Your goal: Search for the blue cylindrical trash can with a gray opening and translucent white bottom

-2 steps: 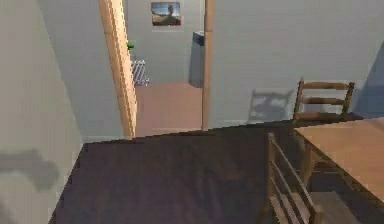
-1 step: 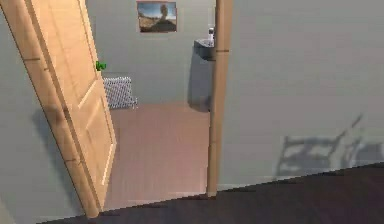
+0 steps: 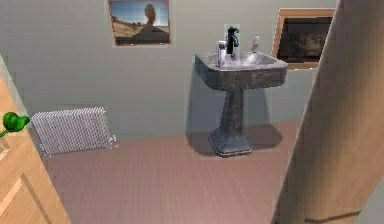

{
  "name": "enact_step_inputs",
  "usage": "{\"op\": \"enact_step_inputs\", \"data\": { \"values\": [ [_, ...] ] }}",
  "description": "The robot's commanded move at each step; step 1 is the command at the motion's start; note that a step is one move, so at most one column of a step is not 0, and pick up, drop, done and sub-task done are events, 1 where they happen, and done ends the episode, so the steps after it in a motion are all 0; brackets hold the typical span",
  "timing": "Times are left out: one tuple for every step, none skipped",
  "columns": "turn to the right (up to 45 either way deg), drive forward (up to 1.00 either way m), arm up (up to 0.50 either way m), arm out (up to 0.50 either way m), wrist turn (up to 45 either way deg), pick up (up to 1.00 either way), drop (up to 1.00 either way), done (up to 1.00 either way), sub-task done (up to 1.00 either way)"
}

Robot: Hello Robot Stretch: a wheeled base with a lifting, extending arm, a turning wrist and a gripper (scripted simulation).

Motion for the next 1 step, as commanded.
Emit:
{"op": "enact_step_inputs", "data": {
  "values": [
    [0.0,0.40,0.00,0.00,0.0,0.00,0.00,0.00,0.00]
  ]
}}
